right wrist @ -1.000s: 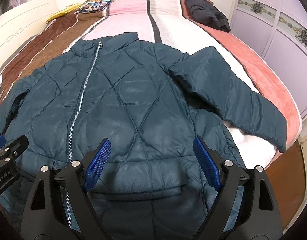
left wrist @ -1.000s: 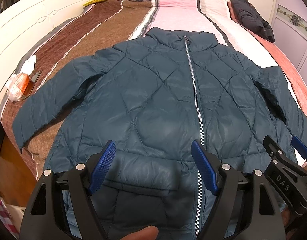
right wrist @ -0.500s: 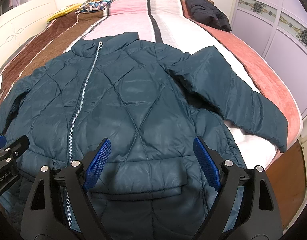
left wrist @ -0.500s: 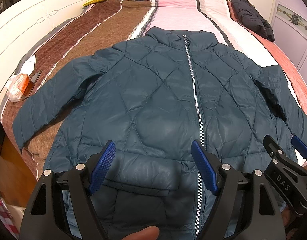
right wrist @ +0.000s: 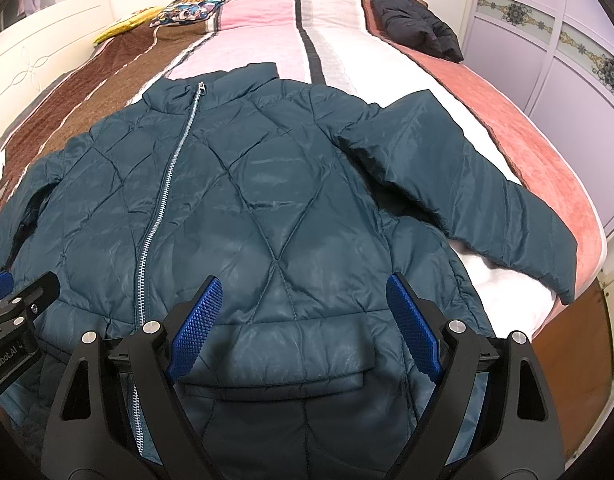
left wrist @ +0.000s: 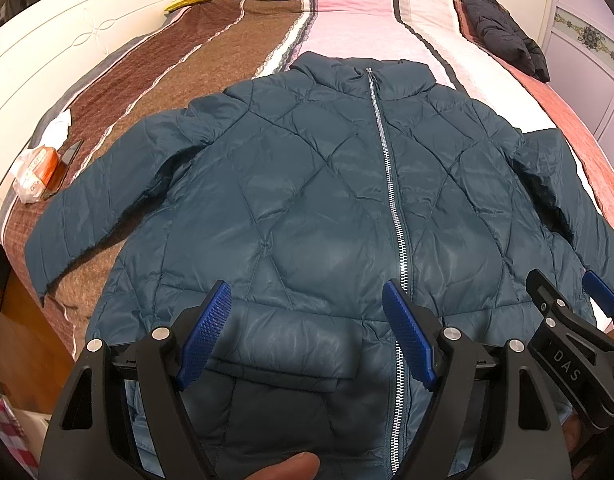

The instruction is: Fold large clothes

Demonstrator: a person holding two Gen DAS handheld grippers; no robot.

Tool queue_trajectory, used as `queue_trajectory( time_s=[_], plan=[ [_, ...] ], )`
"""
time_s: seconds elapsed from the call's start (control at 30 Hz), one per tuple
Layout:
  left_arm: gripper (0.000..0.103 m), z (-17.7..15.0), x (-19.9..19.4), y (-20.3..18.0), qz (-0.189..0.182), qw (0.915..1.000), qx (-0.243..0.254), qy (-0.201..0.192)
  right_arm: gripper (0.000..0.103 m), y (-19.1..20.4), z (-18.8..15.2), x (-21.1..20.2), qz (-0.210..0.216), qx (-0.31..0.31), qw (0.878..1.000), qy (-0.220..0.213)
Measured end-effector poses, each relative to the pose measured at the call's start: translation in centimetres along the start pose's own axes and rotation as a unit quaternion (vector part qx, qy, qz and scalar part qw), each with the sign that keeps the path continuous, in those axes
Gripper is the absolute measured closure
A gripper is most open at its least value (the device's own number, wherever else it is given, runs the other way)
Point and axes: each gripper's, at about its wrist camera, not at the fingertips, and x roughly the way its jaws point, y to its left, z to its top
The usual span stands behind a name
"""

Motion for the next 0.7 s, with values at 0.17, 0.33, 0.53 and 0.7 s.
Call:
queue_trajectory(
  time_s=[0.17, 0.33, 0.53, 0.7],
  plan=[
    [0.027, -0.04, 0.00, 0.02, 0.000, 1.0000, 0.000, 0.001, 0.019, -0.03, 0.03, -0.02, 0.000, 0.000, 1.000, 0.000],
    [0.027, 0.03, 0.00, 0.00, 0.000, 1.0000, 0.000, 0.001, 0.019, -0.01, -0.04, 0.05, 0.001, 0.001, 1.000, 0.001],
    [0.027, 0.04, 0.00, -0.01, 0.000, 1.0000, 0.000, 0.001, 0.019, -0.02, -0.05, 0.10, 0.001, 0.001, 1.000, 0.001],
    [0.027, -0.02, 0.03, -0.03, 0.000, 1.0000, 0.000, 0.001, 0.019, -0.04, -0.04, 0.11, 0.001, 0.001, 1.000, 0.001]
  ],
)
